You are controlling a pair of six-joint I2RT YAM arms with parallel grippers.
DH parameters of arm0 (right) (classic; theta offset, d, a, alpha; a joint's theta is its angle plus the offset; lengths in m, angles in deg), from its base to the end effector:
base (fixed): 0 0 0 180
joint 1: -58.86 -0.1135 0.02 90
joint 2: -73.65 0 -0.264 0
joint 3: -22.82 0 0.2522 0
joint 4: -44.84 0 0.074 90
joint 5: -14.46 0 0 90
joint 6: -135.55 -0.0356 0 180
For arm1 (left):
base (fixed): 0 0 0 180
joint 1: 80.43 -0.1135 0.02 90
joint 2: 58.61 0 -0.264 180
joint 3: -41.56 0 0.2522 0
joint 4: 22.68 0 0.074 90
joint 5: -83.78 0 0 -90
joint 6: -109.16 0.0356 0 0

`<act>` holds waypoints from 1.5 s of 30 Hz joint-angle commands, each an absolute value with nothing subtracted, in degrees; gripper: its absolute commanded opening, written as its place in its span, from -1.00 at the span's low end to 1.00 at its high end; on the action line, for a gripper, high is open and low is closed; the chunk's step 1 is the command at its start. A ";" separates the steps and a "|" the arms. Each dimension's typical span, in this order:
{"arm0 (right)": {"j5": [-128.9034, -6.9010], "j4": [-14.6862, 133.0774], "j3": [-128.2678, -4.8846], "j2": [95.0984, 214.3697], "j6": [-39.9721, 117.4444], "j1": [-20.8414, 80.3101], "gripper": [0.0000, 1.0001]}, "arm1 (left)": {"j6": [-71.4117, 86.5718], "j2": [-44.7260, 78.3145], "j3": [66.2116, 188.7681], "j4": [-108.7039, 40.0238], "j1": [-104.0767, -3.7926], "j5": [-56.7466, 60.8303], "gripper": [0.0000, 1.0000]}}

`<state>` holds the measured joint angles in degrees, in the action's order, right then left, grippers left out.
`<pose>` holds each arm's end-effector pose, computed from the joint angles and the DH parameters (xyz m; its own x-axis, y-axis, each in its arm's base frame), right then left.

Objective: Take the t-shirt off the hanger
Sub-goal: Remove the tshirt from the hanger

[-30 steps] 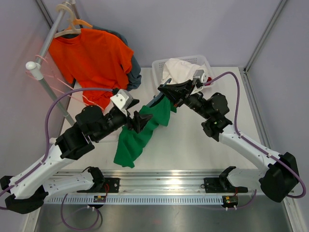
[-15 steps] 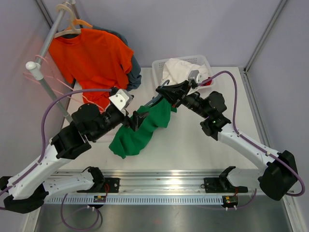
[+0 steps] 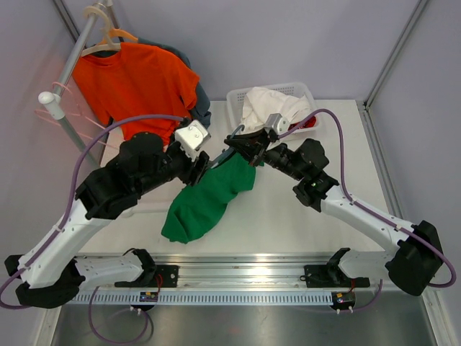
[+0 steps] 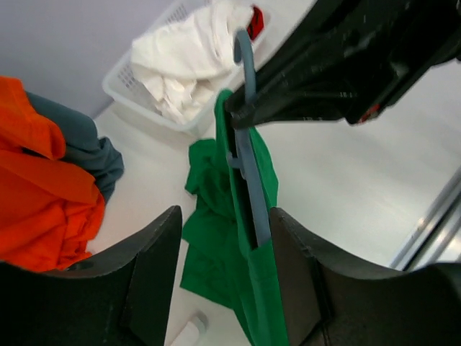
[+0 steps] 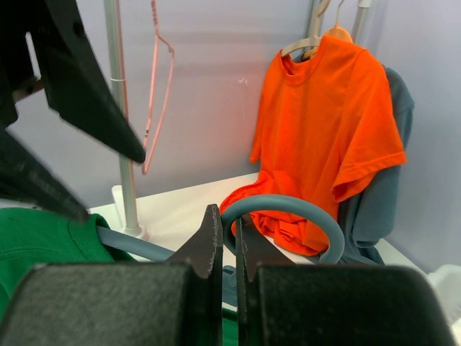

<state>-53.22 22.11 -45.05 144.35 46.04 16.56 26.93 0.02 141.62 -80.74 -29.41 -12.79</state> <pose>0.2018 0.2019 0.3866 0.2593 0.2253 -0.9391 -0.8845 0.4458 -0.1373 0.1142 -0.1346 0.4745 -0.0833 0.3164 -0.9449 0.7212 0.6735 0.1620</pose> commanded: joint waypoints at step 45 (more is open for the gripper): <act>-64.21 23.18 -48.07 144.40 51.97 15.97 -1.00 | 28.48 -8.94 131.18 -70.38 -30.42 -16.32 -1.00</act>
<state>-60.32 24.36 -45.11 144.37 49.82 15.79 29.16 -4.92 131.61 -78.66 -30.09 -12.04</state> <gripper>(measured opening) 0.044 0.144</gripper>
